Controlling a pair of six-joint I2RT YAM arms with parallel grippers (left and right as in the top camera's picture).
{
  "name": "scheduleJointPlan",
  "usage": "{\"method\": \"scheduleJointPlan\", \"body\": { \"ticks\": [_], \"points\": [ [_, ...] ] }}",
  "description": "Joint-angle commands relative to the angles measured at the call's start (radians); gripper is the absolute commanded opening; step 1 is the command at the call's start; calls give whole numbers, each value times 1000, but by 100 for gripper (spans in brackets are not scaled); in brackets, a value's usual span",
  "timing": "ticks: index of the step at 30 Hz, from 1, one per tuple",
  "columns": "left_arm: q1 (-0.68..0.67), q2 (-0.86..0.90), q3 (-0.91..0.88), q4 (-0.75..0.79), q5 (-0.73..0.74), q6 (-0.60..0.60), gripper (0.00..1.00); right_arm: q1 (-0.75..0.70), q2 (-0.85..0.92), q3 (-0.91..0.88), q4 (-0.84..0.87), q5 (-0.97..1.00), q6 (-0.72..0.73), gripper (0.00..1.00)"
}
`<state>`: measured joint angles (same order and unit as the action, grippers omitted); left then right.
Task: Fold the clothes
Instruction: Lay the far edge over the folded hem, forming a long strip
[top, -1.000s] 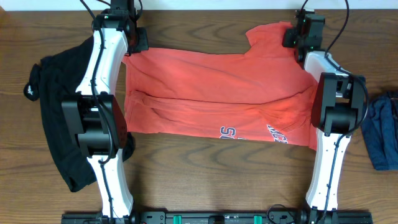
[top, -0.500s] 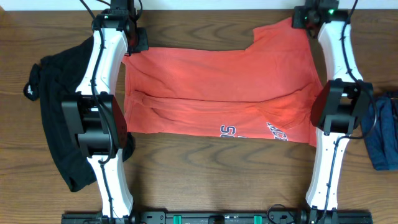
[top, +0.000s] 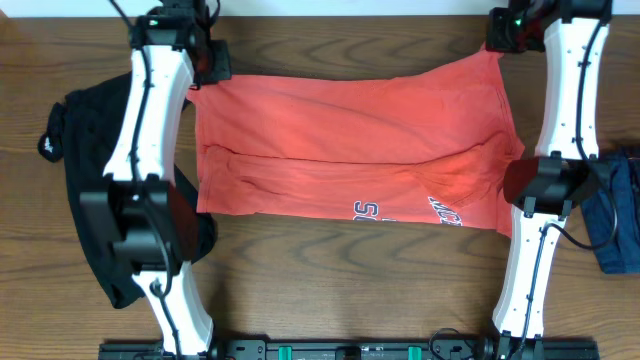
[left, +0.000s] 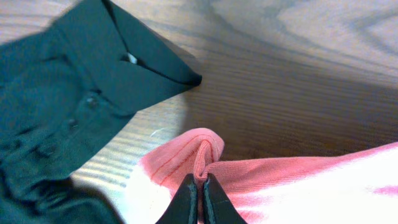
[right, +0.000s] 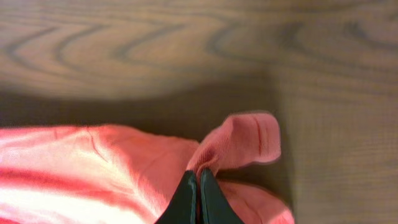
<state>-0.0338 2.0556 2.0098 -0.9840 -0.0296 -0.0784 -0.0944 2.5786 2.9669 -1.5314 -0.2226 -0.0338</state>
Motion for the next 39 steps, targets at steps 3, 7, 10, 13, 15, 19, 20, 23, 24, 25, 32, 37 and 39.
{"method": "scheduleJointPlan", "body": {
  "ticks": [3,7,10,13,15,19,20,23,24,25,32,37,39],
  "points": [
    [10,-60,6,-71,-15,-4,6,-20,-6,144,-167,-41,-16,1],
    [11,-58,5,-152,-16,7,6,-26,-34,132,-167,-146,-9,1],
    [14,-58,5,-200,-16,22,6,-24,-48,117,-167,-139,11,1],
    [18,-58,5,-224,-15,21,6,-23,-76,68,-167,-89,15,1],
    [18,-58,5,-236,-16,21,6,-22,-109,14,-167,-4,15,1],
    [18,-58,4,-258,-15,21,6,-22,-225,-166,-167,111,12,1],
    [18,-58,4,-265,-14,21,6,-22,-264,-225,-167,130,10,1],
    [18,-58,3,-296,-7,10,6,-23,-368,-397,-167,146,10,1],
    [18,-58,3,-310,-7,9,6,-23,-396,-447,-167,146,9,1],
    [18,-58,3,-323,-7,9,6,-23,-423,-504,-165,146,5,1],
    [17,-58,3,-393,-7,10,6,-24,-517,-821,-97,145,-9,1],
    [17,-56,-26,-423,-7,10,6,-32,-533,-998,-2,138,-8,1],
    [17,-56,-57,-420,-7,9,6,-33,-533,-1052,37,136,-8,1]
  ]
}}
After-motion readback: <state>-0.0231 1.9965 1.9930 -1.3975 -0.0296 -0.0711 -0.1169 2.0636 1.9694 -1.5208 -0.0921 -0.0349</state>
